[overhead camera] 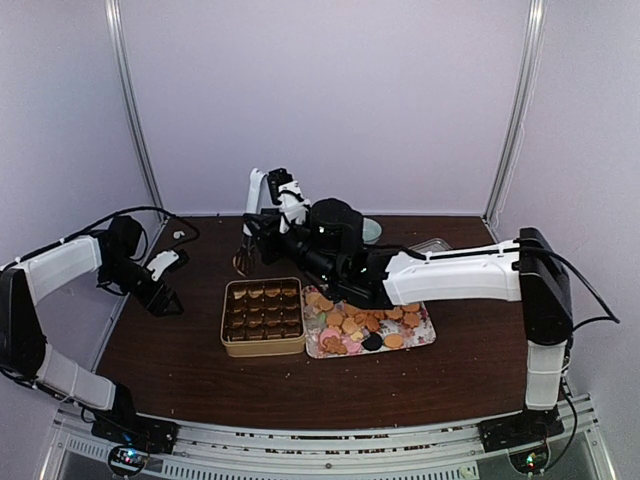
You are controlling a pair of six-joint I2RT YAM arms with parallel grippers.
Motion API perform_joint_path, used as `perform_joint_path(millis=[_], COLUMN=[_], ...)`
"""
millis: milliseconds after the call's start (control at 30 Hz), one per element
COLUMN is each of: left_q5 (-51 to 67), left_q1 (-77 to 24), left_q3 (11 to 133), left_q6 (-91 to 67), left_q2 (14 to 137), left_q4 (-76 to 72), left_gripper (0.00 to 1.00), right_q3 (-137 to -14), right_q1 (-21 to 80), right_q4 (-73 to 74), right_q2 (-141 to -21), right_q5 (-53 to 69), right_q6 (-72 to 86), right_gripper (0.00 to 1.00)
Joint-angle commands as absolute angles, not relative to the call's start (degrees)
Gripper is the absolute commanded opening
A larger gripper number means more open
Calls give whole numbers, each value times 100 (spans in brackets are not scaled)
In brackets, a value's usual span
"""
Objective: Pack the cookies
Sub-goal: Pick up the fake cookies from the plate, then place the fake cookies in the empty pocket of the box.
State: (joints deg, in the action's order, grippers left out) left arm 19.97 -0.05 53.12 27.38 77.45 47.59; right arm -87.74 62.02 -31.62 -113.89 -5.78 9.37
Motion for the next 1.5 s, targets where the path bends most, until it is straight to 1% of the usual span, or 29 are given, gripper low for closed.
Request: perform_joint_path(millis=[0,367,700,1000,1467], left_q5=[2092,2098,2219,2237,2310], left_q1=[68,90,92,94,89], left_q3=[5172,5045,5079,5115,5124], left_q6=[2703,2766,2736,2726,2736], left_q2=[7577,7370,7409,7341,7374], left_q4=[4642,4716,4719,4764,4758], left_gripper=[68,68,68,68,68], right_q3=[-9368,-10205,-10013,-10196,-10092], right_q1=[6236,6228,6161,6094,6001], right_q4=[-3200,-3084,-3032,-2891,-2964], right_q2=[-11810,-12667,-12791,-13068,-13039], right_q5=[-195,-246,-364,-399,-513], right_q6=[1199,1089,1055,1099,1090], right_gripper=[0,0,0,0,0])
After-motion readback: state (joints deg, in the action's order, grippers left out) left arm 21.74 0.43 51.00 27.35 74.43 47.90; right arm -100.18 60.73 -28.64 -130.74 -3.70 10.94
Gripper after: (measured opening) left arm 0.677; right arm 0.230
